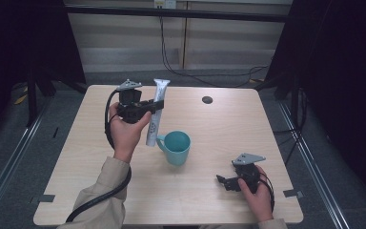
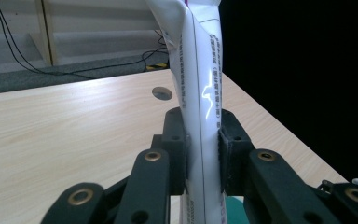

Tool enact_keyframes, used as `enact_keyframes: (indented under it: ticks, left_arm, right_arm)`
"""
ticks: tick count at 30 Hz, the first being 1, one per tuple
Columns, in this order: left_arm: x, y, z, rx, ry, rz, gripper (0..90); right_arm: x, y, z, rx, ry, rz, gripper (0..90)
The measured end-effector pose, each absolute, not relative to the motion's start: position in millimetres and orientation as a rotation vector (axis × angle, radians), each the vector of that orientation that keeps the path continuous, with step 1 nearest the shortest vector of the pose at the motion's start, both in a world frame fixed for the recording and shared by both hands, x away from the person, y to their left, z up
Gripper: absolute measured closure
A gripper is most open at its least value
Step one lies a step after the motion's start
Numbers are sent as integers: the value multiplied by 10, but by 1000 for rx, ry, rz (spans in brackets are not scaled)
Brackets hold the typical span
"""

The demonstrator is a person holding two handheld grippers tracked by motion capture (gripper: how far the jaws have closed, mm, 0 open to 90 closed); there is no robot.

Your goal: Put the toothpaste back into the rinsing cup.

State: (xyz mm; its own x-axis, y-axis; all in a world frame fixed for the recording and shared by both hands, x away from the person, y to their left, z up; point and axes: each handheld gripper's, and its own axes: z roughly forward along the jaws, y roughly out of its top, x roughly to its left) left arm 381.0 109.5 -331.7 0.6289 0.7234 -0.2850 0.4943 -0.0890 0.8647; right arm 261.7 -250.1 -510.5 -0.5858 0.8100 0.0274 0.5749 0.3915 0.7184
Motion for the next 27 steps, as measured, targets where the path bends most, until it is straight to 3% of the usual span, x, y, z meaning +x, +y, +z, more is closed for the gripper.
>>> enact_keyframes:
  ticks: [27]
  left_arm:
    - [3879, 789, -3410, 1706, 956, 262, 762]
  right_arm:
    - [2617, -2502, -5106, 1203, 2327, 1006, 126]
